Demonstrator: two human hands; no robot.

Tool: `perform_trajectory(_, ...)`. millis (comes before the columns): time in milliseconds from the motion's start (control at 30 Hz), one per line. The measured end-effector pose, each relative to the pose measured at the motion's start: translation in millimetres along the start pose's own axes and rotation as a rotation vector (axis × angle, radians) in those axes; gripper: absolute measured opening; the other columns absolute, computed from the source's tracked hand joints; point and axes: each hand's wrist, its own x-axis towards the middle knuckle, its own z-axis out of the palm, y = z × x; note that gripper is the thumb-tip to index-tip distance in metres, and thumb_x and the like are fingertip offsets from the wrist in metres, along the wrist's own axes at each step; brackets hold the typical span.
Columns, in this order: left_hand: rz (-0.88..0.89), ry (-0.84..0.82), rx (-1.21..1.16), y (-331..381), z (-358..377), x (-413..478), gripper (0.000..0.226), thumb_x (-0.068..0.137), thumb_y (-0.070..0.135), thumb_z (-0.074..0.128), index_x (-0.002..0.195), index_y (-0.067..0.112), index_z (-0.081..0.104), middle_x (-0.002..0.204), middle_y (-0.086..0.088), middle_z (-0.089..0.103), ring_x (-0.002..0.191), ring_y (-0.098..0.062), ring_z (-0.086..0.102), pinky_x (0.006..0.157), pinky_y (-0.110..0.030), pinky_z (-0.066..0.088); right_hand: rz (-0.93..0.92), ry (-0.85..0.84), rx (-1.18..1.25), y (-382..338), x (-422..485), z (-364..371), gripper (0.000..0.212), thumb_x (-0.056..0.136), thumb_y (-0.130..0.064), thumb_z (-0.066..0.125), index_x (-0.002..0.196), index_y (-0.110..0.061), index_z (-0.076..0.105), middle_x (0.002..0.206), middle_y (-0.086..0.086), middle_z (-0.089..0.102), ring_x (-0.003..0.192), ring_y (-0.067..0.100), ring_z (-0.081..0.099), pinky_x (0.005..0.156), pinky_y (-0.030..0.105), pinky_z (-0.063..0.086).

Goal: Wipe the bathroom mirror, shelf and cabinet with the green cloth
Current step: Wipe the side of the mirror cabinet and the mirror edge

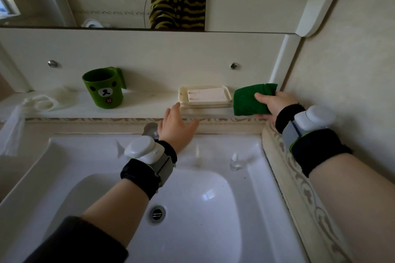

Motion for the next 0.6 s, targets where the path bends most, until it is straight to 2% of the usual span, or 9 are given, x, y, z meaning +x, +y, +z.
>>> perform_trajectory(67, -0.006, -0.012, 0.037, -0.8, 2.1, 1.7, 0.069, 0.087, 0.039, 0.054, 0.145, 0.017, 0.025, 0.145, 0.0, 0.033, 0.135, -0.022, 0.029, 0.111, -0.047, 0.025, 0.007, 0.027, -0.069, 0.1, 10.8, -1.6, 0.021, 0.084, -0.017, 0.067, 0.101, -0.011, 0.055, 0.109, 0.012, 0.059, 0.096, 0.028, 0.059, 0.061, 0.035, 0.052)
perform_trajectory(167, -0.013, -0.012, 0.094, -1.9, 3.5, 3.1, 0.071, 0.087, 0.039, 0.053, 0.146, 0.016, 0.022, 0.149, 0.0, 0.029, 0.139, -0.022, 0.023, 0.112, -0.047, 0.021, -0.017, 0.071, -0.262, -0.5, 21.6, -2.3, 0.033, 0.084, -0.026, 0.067, 0.107, -0.005, 0.056, 0.116, 0.016, 0.06, 0.105, 0.033, 0.058, 0.084, 0.044, 0.052)
perform_trajectory(233, -0.018, -0.01, 0.095, -3.9, 3.8, 3.7, 0.071, 0.087, 0.038, 0.054, 0.146, 0.017, 0.021, 0.148, 0.001, 0.029, 0.138, -0.022, 0.025, 0.112, -0.047, 0.022, -0.039, 0.111, -0.467, -1.7, 24.3, -3.4, 0.051, 0.084, -0.035, 0.065, 0.117, 0.003, 0.054, 0.118, 0.02, 0.059, 0.107, 0.036, 0.056, 0.093, 0.045, 0.047)
perform_trajectory(333, -0.004, 0.006, 0.09, -6.4, 4.7, 4.8, 0.069, 0.087, 0.037, 0.055, 0.145, 0.017, 0.024, 0.145, 0.002, 0.034, 0.134, -0.021, 0.031, 0.111, -0.047, 0.025, -0.087, 0.162, -0.72, -1.8, 22.5, -1.6, 0.055, 0.087, -0.038, 0.06, 0.123, 0.003, 0.051, 0.12, 0.02, 0.057, 0.107, 0.037, 0.055, 0.087, 0.033, 0.043)
perform_trajectory(367, -0.002, 0.009, 0.095, -6.8, 5.4, 4.7, 0.069, 0.087, 0.037, 0.055, 0.145, 0.017, 0.023, 0.145, 0.001, 0.033, 0.135, -0.02, 0.03, 0.111, -0.047, 0.024, -0.116, 0.186, -0.78, -1.7, 20.0, 0.2, 0.056, 0.087, -0.038, 0.059, 0.125, 0.001, 0.048, 0.123, 0.019, 0.055, 0.11, 0.036, 0.053, 0.086, 0.033, 0.042)
perform_trajectory(433, 0.001, 0.012, 0.105, -7.8, 7.1, 4.9, 0.07, 0.087, 0.038, 0.055, 0.146, 0.017, 0.023, 0.146, 0.001, 0.032, 0.136, -0.019, 0.028, 0.113, -0.045, 0.022, -0.187, 0.233, -0.879, 0.4, 13.6, 3.1, 0.064, 0.086, -0.042, 0.058, 0.134, -0.007, 0.037, 0.134, 0.018, 0.044, 0.122, 0.036, 0.042, 0.099, 0.04, 0.037)
perform_trajectory(500, -0.002, 0.01, 0.103, -8.4, 7.6, 5.1, 0.071, 0.087, 0.038, 0.055, 0.146, 0.017, 0.022, 0.148, 0.001, 0.03, 0.138, -0.019, 0.024, 0.113, -0.046, 0.02, -0.288, 0.252, -0.999, 4.7, 6.6, 6.5, 0.062, 0.085, -0.05, 0.054, 0.137, -0.021, 0.037, 0.142, 0.013, 0.034, 0.129, 0.034, 0.031, 0.107, 0.044, 0.028)
perform_trajectory(600, 0.006, 0.017, 0.101, -9.3, 6.6, 4.9, 0.071, 0.087, 0.038, 0.055, 0.146, 0.017, 0.022, 0.147, 0.001, 0.031, 0.137, -0.02, 0.026, 0.113, -0.045, 0.021, -0.395, 0.252, -1.048, 11.6, 0.4, 12.9, 0.043, 0.084, -0.05, 0.054, 0.121, -0.028, 0.053, 0.134, 0.008, 0.039, 0.124, 0.032, 0.034, 0.104, 0.042, 0.029)
